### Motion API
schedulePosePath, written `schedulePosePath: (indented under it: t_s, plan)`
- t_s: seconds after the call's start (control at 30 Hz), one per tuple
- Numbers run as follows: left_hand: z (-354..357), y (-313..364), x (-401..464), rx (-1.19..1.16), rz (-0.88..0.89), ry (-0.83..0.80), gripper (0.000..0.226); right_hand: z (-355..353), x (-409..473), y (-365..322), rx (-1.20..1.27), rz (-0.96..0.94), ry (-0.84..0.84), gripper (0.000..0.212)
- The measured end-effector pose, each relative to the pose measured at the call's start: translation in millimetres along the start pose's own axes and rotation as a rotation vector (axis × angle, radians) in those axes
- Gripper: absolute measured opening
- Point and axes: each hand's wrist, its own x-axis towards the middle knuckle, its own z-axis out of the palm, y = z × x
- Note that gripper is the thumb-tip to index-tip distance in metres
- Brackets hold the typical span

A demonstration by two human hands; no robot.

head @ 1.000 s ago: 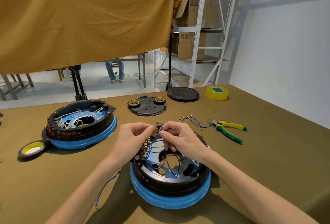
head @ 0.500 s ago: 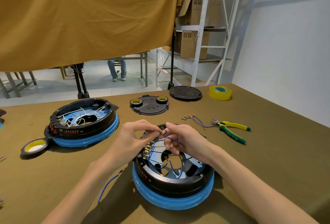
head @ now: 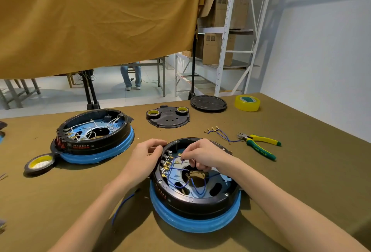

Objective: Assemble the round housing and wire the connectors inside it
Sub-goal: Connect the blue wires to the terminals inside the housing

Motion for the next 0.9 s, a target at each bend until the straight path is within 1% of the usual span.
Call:
schedulePosePath:
  t_s: [0.1, 0.2, 0.37, 0.7, 0.77, 0.83, 0.9]
  plan:
    - [5.2, -5.1, -1.6, 0.001, -0.009, 0.084, 0.024, 5.2, 9.7, -8.9, -0.027, 0.079, -0.014, 0.015]
    - [6.1, -7.9, -2.4, 0.001, 0.002, 0.141, 0.023, 8.3, 15.3, -12.2, -0.02, 0.108, -0.033, 0.017]
    - [4.6, -9.4, -4.6, -0.015, -0.006, 0.13, 0.023, 11.6, 21.4, -10.3, 0.013, 0.115, -0.016, 0.02]
    - [4.5, -10.0, -6.0, -0.022, -0.031, 0.132, 0.027, 13.7, 24.0, -7.6, 0.04, 0.112, 0.021, 0.017]
    - [6.5, -7.9, -8.1, 0.037, -0.023, 0.197, 0.025, 14.2, 24.8, -7.8, 0.049, 0.114, 0.026, 0.017]
    - [9.8, -5.4, -11.1, 0.127, -0.012, 0.305, 0.022, 14.7, 25.3, -8.4, 0.06, 0.119, 0.028, 0.016]
    - [12.3, -4.1, -13.4, 0.171, -0.004, 0.349, 0.018, 14.5, 24.9, -9.5, 0.071, 0.126, 0.013, 0.014]
